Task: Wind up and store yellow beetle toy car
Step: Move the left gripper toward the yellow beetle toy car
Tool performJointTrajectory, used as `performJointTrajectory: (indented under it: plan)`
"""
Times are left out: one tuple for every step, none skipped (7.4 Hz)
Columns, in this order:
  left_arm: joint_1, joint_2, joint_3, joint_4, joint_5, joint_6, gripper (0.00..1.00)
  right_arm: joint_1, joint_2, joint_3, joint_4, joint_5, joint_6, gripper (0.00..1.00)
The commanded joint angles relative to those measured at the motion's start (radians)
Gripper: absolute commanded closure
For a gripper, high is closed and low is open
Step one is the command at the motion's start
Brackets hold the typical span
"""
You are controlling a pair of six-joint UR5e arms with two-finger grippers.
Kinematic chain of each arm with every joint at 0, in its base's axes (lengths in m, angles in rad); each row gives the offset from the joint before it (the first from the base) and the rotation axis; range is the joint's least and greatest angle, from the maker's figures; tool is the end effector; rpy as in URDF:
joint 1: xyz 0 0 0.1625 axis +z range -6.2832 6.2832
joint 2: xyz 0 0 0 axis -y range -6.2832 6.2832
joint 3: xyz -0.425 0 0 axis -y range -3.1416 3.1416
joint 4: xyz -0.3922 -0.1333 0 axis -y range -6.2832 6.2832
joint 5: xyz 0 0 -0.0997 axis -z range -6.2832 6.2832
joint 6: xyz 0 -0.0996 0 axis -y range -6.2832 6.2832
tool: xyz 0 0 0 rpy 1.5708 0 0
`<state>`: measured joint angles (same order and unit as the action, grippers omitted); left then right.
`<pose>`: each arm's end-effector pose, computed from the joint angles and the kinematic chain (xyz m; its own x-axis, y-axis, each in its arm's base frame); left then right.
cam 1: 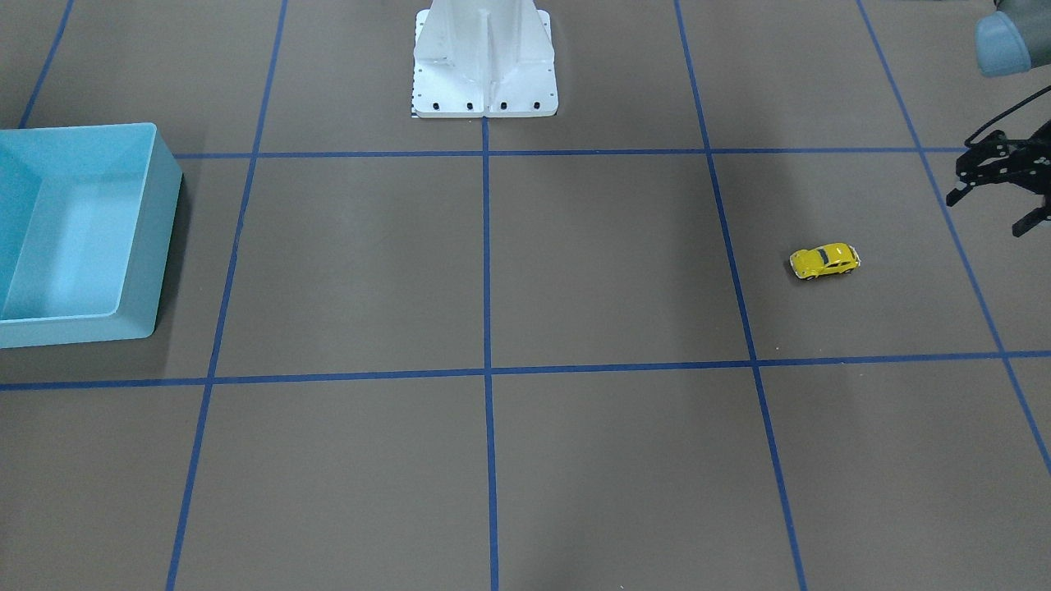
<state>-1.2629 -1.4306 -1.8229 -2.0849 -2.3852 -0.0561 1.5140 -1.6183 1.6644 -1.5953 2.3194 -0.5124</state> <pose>0.0787 -0.4484 0.5365 0.5378 0.5698 -0.6213 -0.2158 0.8055 0.5519 0.0386 -0.4758 0.6397 0.6090 -0.5384 0.5825 0.4077 0.8424 0.3524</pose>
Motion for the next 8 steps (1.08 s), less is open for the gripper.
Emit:
performJointTrajectory:
  plan:
    - [0.083, 0.055, 0.001, -0.259, 0.0, 0.001, 0.0, 0.0, 0.0, 0.003, 0.0, 0.0, 0.0, 0.0]
    - [0.138, 0.087, 0.01, -0.377, 0.001, 0.001, 0.0, 0.0, 0.0, 0.003, 0.0, 0.0, 0.0, 0.0]
    - [0.154, 0.091, 0.01, -0.417, 0.001, 0.002, 0.0, 0.0, 0.0, 0.003, 0.0, 0.0, 0.0, 0.0]
    - [0.175, 0.088, 0.011, -0.417, 0.003, 0.036, 0.0, 0.0, 0.0, 0.003, 0.0, 0.0, 0.0, 0.0]
    - [0.175, 0.087, 0.014, -0.409, 0.009, 0.179, 0.0, 0.0, -0.002, 0.003, 0.0, 0.0, 0.0, 0.0]
    - [0.171, 0.091, 0.017, -0.387, 0.003, 0.361, 0.0, 0.0, -0.002, 0.006, 0.0, 0.0, 0.0, 0.0]
    - [0.175, 0.091, 0.03, -0.335, 0.001, 0.506, 0.0, 0.0, -0.005, 0.006, 0.0, 0.0, 0.0, 0.0]
    - [0.175, 0.09, 0.034, -0.272, 0.001, 0.701, 0.0, 0.0, -0.005, 0.006, 0.0, 0.0, 0.0, 0.0]
